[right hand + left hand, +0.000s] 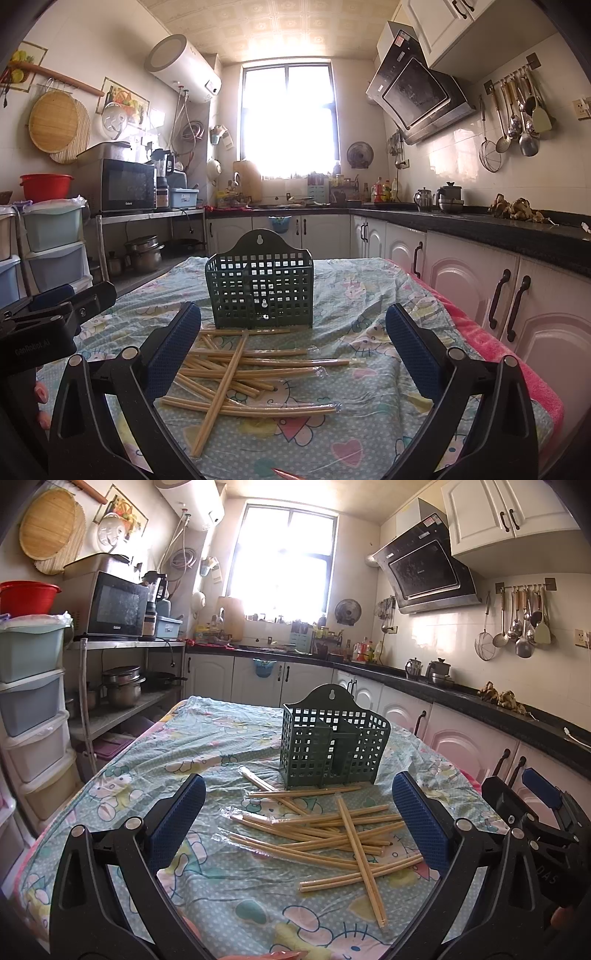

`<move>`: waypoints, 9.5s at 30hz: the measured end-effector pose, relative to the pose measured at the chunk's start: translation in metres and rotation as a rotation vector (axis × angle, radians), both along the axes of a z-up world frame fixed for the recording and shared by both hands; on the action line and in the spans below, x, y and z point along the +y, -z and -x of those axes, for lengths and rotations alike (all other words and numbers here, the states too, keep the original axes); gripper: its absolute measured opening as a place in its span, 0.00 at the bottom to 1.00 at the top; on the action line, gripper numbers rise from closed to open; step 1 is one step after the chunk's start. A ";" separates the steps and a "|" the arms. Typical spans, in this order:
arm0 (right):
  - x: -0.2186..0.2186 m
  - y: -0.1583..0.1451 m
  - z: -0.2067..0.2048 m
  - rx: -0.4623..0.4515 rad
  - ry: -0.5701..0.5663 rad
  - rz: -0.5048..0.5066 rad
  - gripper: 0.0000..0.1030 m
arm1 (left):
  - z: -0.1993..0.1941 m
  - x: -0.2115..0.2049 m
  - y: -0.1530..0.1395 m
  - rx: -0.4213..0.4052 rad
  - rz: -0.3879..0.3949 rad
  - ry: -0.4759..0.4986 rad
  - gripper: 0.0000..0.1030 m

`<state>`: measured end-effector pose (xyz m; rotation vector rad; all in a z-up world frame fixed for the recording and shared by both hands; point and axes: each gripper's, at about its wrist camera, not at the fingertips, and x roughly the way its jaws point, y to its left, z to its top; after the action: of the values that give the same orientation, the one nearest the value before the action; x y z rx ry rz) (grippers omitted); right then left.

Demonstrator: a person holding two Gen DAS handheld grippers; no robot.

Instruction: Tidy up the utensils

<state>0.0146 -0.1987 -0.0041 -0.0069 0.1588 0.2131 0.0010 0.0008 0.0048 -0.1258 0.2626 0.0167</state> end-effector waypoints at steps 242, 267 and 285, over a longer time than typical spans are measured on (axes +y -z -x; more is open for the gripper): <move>-0.011 -0.086 -0.204 0.280 -0.203 -0.044 0.69 | -0.168 0.074 -0.085 0.151 0.222 0.104 0.90; 0.032 -0.020 -0.170 0.420 -0.325 0.117 0.69 | -0.169 0.099 -0.006 0.398 0.300 0.056 0.89; -0.006 0.055 -0.207 0.690 -0.191 0.055 0.48 | -0.188 0.093 0.059 0.609 0.357 0.126 0.56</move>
<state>0.2218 -0.2047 -0.0593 -0.0025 0.8542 0.3967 0.1886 0.0936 -0.0538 -0.4615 0.8814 -0.1199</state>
